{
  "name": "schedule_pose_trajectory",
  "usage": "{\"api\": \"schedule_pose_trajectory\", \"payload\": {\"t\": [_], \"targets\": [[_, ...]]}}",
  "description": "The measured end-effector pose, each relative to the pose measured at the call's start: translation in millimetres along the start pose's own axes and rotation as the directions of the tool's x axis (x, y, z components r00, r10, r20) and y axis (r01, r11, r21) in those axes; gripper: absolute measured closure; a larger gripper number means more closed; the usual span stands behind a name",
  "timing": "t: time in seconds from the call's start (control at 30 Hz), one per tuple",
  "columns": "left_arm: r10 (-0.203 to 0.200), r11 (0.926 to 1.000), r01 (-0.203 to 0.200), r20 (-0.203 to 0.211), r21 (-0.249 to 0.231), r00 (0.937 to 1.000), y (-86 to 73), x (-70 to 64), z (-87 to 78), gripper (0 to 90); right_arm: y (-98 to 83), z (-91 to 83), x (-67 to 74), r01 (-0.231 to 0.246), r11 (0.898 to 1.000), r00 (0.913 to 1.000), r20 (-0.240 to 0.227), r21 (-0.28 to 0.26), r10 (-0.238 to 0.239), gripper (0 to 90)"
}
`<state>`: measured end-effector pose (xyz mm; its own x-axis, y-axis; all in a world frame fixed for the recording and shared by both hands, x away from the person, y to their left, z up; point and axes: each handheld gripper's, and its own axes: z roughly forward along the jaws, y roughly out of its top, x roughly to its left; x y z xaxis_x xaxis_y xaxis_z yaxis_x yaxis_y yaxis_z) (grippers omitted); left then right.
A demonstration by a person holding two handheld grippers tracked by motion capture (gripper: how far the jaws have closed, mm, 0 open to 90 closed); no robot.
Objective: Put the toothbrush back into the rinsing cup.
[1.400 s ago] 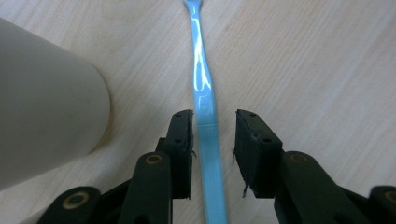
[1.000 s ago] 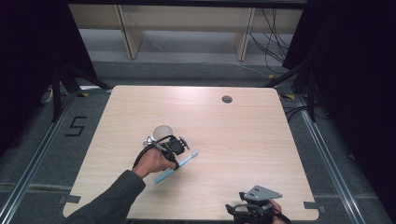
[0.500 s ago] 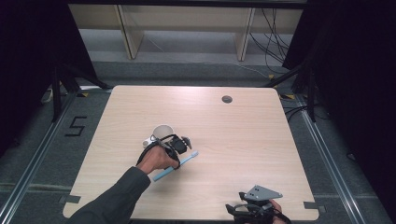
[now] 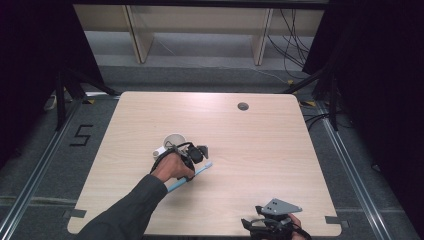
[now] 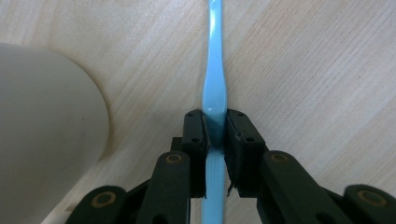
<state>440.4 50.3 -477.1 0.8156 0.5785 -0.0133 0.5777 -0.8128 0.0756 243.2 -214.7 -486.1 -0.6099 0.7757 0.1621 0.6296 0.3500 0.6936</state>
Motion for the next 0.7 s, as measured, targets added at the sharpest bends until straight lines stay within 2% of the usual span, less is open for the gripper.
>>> {"api": "schedule_pose_trajectory", "payload": {"t": [0.17,0.23,0.27,0.3,0.33,0.43,0.47,0.53,0.6,0.7], "targets": [[0.013,0.9999,-0.013,0.003,-0.008,0.9999,-1.1,0.7,0.0,78.4,0.3,0.2,-1.3,0.016,1.000,0.9999,0.000,-0.008,-0.016,34.4],[0.004,0.9999,-0.004,0.005,-0.011,1.0000,-1.4,0.5,-0.1,78.4,0.3,-0.2,-2.0,0.018,1.000,0.9998,0.007,-0.006,-0.018,34.5],[0.003,0.9999,-0.002,0.006,-0.014,1.0000,-1.5,0.7,-0.1,78.4,0.2,-0.6,-1.2,0.000,1.000,1.0000,0.007,0.000,0.000,34.5],[0.001,0.9998,0.000,0.003,-0.019,1.0000,-1.6,0.4,-0.5,78.4,0.4,-0.4,-2.8,0.016,1.000,0.9999,0.007,-0.006,-0.016,34.5],[0.004,0.9996,-0.004,0.000,-0.027,1.0000,-1.7,0.5,-1.7,78.5,0.3,-0.4,-2.2,0.007,1.000,1.0000,0.005,-0.003,-0.007,34.4],[-0.006,0.9977,0.007,0.021,-0.067,0.9998,-2.8,0.1,-9.4,78.5,0.2,-0.1,-3.4,0.022,1.000,0.9997,0.008,-0.004,-0.022,34.4],[-0.009,0.9972,0.011,0.025,-0.073,0.9996,-3.7,0.3,-12.5,78.5,0.3,0.2,-5.1,0.042,0.999,0.9991,0.010,-0.011,-0.042,34.5],[-0.020,0.9949,0.023,0.027,-0.098,0.9994,-6.6,-0.5,-16.5,78.5,0.3,0.6,-5.0,0.033,0.999,0.9995,0.003,-0.009,-0.033,34.5],[-0.012,0.9928,0.013,0.010,-0.119,0.9999,-9.4,-0.7,-21.7,78.5,0.3,0.6,-4.9,0.032,0.999,0.9995,0.001,-0.011,-0.032,34.5],[-0.010,0.9817,0.015,0.027,-0.190,0.9996,-14.4,-2.3,-31.5,78.5,0.4,0.8,-5.4,0.041,0.999,0.9991,0.006,-0.016,-0.041,34.5]]}}
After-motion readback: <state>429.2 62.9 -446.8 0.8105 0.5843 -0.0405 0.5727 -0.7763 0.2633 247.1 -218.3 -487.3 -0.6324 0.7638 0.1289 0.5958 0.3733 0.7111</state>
